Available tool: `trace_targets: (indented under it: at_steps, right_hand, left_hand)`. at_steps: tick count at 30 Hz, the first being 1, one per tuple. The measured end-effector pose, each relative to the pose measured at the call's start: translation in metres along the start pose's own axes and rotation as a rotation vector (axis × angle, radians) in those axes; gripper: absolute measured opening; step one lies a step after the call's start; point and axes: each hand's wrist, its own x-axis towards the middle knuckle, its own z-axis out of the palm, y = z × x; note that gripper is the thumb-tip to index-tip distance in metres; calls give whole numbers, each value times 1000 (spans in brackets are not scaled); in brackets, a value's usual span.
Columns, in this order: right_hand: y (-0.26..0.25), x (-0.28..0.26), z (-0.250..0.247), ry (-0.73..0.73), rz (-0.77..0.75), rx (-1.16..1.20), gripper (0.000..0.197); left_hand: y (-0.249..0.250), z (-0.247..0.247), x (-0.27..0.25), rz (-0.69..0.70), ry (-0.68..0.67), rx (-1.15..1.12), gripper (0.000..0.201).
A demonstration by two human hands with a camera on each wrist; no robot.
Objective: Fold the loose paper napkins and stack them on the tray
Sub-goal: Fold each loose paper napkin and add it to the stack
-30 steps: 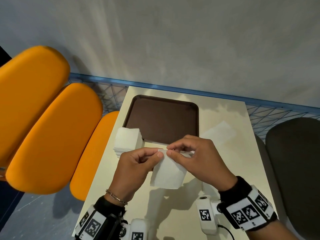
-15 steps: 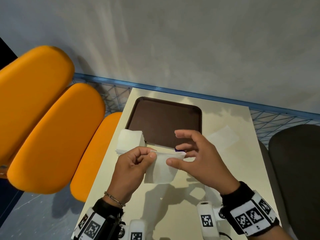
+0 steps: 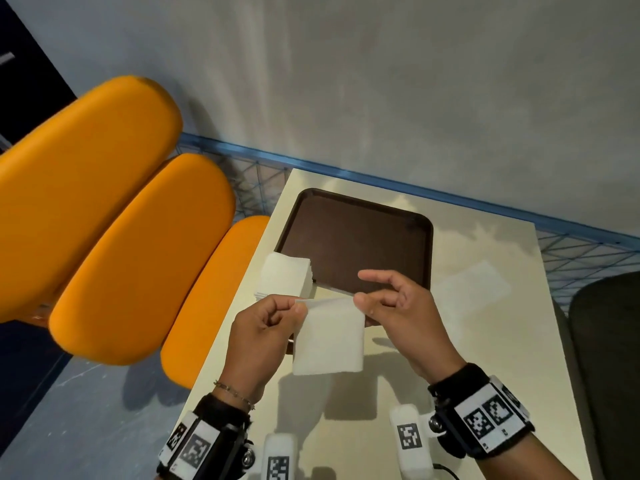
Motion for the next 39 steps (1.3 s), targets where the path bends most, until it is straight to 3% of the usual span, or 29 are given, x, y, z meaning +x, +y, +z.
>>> trace_targets:
  at_steps: [5, 11, 15, 25, 30, 32, 34, 37, 39]
  right_hand:
    - [11, 15, 18, -130, 129, 0, 55]
    - [24, 32, 33, -115, 209, -30, 45]
    - [33, 42, 43, -264, 302, -53, 56]
    - [42, 63, 64, -441, 352, -156, 41]
    - [42, 80, 64, -562, 391, -269, 69]
    - [40, 89, 61, -532, 377, -387, 86]
    - [35, 100, 62, -472, 320, -456, 92]
    - [36, 116, 68, -489, 242, -418, 64]
    - [42, 123, 74, -487, 200, -423, 30]
  left_hand:
    - [-4, -10, 9, -73, 50, -82, 16]
    - [-21, -19, 28, -97, 152, -64, 14]
    - [-28, -26, 42, -60, 226, -3, 11]
    - [-44, -44, 82, 44, 255, 145, 4]
    - [-42, -55, 98, 120, 240, 279, 6]
    - [-42, -63, 104, 155, 161, 334, 8]
    - [-39, -68, 107, 184, -9, 394, 9]
    - [-33, -65, 109, 211, -236, 421, 8]
    - [-31, -60, 112, 230, -253, 417, 17]
